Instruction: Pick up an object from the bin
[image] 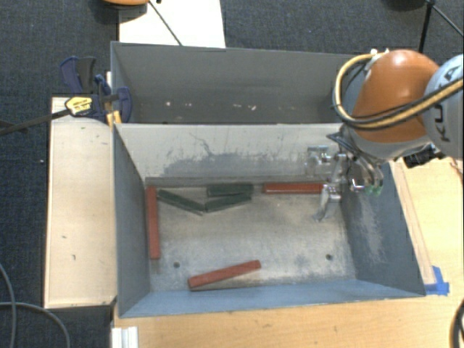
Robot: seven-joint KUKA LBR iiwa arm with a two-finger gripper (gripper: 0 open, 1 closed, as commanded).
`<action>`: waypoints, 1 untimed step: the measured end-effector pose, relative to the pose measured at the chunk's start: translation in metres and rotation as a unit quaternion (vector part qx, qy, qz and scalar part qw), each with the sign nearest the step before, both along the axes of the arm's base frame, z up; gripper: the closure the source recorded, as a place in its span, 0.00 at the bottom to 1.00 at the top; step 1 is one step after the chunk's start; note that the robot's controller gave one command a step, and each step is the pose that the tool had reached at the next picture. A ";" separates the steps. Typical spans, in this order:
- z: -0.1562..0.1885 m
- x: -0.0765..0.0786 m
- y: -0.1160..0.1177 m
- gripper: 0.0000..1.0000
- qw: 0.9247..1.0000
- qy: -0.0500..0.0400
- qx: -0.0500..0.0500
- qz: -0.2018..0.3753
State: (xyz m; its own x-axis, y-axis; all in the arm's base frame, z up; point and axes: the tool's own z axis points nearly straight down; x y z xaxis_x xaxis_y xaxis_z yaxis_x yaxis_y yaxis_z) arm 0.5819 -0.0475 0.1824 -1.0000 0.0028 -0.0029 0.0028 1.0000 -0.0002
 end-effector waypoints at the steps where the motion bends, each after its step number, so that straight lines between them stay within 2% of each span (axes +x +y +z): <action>1: 0.000 0.000 0.000 0.00 1.000 0.000 0.000 0.000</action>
Offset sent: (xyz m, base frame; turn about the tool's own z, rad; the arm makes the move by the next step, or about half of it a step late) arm -0.0095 0.0195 -0.1124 -0.0718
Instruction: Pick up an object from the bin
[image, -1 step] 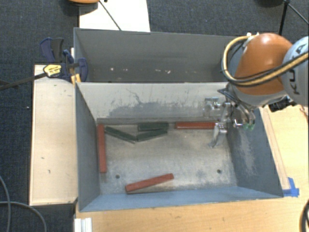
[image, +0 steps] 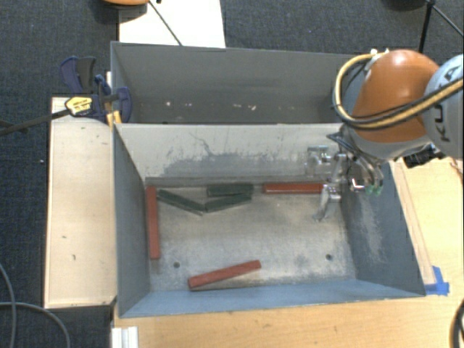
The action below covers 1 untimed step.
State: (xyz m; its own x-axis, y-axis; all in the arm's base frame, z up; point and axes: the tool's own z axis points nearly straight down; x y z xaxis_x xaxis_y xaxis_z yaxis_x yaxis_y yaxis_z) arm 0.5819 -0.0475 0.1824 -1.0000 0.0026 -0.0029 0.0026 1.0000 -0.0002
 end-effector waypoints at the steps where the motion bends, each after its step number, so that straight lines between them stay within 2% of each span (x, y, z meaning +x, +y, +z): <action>1: -0.058 -0.003 0.010 0.00 1.000 -0.003 0.000 0.012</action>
Offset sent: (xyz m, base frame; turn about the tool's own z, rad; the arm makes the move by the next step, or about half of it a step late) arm -0.0240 0.0289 -0.0690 0.0449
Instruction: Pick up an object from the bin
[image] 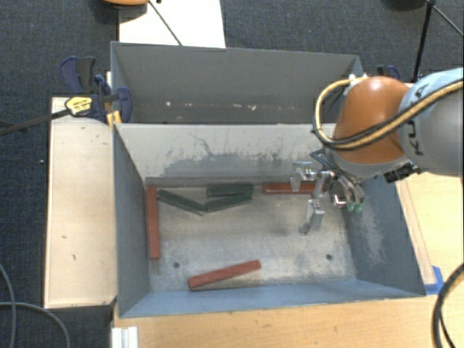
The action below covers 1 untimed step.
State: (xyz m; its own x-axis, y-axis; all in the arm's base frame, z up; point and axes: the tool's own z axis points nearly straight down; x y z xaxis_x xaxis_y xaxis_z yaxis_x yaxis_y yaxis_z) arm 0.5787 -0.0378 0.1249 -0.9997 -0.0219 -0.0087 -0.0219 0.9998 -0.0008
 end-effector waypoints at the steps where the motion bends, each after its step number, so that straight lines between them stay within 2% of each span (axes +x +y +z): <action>1: -0.029 -0.014 0.011 0.00 1.000 0.007 0.001 -0.014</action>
Offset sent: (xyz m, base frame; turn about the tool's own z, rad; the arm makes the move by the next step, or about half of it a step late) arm 0.0007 0.0704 -0.0549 0.0886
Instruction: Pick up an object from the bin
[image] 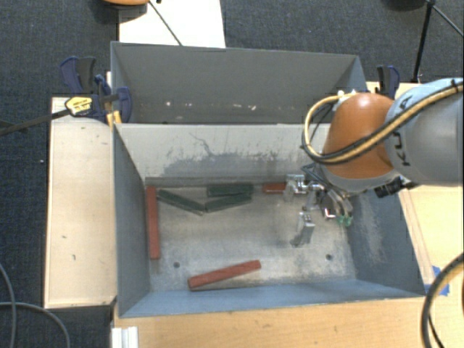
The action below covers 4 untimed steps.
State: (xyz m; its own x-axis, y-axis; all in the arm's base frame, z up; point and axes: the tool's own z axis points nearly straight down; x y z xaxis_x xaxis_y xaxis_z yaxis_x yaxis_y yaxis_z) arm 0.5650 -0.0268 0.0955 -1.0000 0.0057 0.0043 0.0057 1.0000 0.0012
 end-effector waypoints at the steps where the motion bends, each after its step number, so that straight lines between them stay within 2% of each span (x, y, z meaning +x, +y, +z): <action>1: -0.016 0.013 0.047 0.00 1.000 -0.005 0.000 -0.027; 2: -0.002 -0.008 0.076 0.00 0.999 -0.001 0.000 0.054; 3: -0.002 -0.021 0.087 0.00 0.988 -0.004 0.000 0.152; 4: -0.004 -0.032 0.091 0.00 0.991 -0.005 0.000 0.130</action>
Offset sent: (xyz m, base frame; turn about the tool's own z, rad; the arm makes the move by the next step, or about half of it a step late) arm -0.0300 0.0974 0.0255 -0.3580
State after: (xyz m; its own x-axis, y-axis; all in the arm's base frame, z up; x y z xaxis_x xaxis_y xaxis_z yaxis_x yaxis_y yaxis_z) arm 0.5334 0.0642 0.0919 -0.9676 -0.2525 -0.0055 -0.2525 0.9676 0.0000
